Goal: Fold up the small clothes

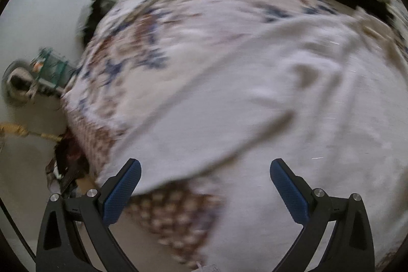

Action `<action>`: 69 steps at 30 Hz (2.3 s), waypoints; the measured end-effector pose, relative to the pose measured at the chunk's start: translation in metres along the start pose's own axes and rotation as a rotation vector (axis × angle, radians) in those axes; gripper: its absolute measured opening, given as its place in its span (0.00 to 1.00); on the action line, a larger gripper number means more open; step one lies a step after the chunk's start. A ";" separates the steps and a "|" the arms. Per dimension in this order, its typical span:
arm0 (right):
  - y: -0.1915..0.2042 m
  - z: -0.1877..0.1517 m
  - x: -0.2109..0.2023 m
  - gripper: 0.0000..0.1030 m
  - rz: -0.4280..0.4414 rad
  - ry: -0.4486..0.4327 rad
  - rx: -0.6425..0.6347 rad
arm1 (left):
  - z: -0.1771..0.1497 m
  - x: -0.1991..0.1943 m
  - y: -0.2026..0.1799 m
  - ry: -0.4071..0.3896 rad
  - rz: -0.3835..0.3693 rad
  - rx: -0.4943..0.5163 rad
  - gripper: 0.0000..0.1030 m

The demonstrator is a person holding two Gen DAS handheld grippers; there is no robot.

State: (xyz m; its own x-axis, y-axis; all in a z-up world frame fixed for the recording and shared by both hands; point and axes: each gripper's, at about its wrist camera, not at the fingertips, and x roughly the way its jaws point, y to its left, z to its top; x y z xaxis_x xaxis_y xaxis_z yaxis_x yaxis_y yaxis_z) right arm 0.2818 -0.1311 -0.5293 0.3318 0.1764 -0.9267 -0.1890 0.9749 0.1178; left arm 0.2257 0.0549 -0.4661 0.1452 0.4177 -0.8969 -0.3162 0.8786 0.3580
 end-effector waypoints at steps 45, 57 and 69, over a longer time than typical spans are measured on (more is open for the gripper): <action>0.077 -0.086 0.044 0.62 0.149 0.352 0.332 | -0.162 0.171 0.257 0.370 -0.498 -1.069 0.80; 0.054 -0.092 0.043 0.62 0.111 0.345 0.291 | -0.154 0.144 0.266 0.199 -0.365 -1.204 0.08; -0.002 -0.125 0.051 0.69 0.020 0.423 0.376 | -0.021 -0.065 0.083 -0.277 -0.372 -0.132 0.08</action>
State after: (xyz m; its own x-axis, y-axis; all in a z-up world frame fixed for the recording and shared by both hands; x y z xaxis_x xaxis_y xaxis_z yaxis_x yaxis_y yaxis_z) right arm 0.1836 -0.1410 -0.6214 -0.0825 0.2006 -0.9762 0.1770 0.9669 0.1837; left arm 0.1699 0.0958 -0.3834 0.5097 0.1427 -0.8484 -0.3088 0.9508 -0.0256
